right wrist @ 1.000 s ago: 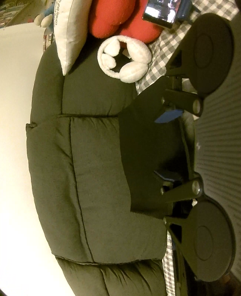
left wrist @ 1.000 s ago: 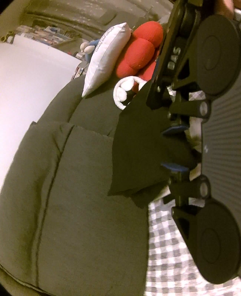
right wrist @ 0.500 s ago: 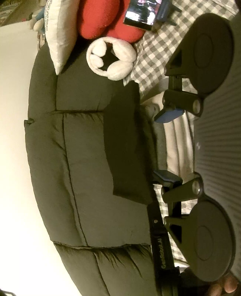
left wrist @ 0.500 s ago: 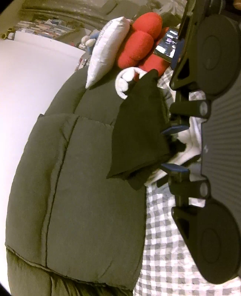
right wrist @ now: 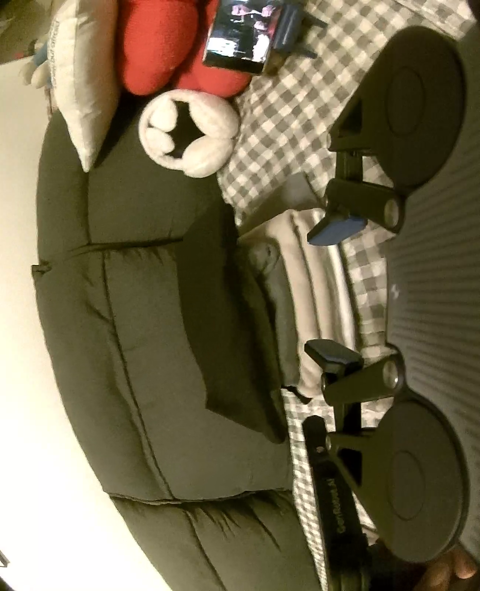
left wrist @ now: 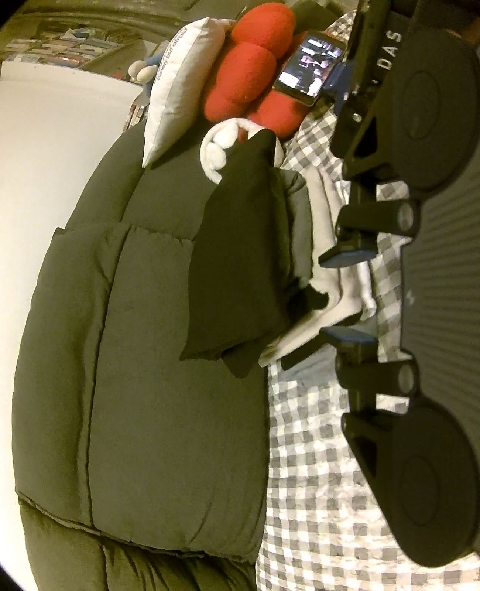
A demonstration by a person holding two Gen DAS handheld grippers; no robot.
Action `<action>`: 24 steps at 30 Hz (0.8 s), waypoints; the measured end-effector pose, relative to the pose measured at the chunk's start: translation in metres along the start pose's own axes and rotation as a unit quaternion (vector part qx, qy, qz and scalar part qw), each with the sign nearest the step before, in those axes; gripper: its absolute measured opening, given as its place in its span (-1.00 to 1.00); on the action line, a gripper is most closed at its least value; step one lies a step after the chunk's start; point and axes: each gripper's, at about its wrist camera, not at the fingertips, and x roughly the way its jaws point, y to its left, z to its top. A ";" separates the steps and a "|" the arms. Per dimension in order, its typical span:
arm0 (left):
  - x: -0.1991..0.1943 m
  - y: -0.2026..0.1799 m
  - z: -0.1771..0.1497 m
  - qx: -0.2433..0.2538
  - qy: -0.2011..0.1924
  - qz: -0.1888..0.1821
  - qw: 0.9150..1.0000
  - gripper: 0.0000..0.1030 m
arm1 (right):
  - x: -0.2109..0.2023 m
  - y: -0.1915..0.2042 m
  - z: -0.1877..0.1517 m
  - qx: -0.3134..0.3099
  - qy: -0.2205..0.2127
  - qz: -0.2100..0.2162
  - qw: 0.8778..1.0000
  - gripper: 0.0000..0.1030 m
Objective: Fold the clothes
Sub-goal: 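Open both grippers and release the black garment on the stack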
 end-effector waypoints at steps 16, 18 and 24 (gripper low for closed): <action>0.000 -0.010 -0.015 -0.003 0.011 0.040 0.999 0.03 | -0.001 0.007 -0.006 -0.006 0.013 -0.017 1.000 0.67; 0.000 -0.009 -0.016 -0.009 0.011 0.056 0.998 0.26 | 0.000 0.008 -0.007 -0.006 0.011 -0.026 1.000 0.87; -0.003 -0.006 -0.018 -0.016 0.000 0.077 0.997 0.74 | -0.002 0.003 -0.006 0.002 0.006 -0.036 0.999 1.00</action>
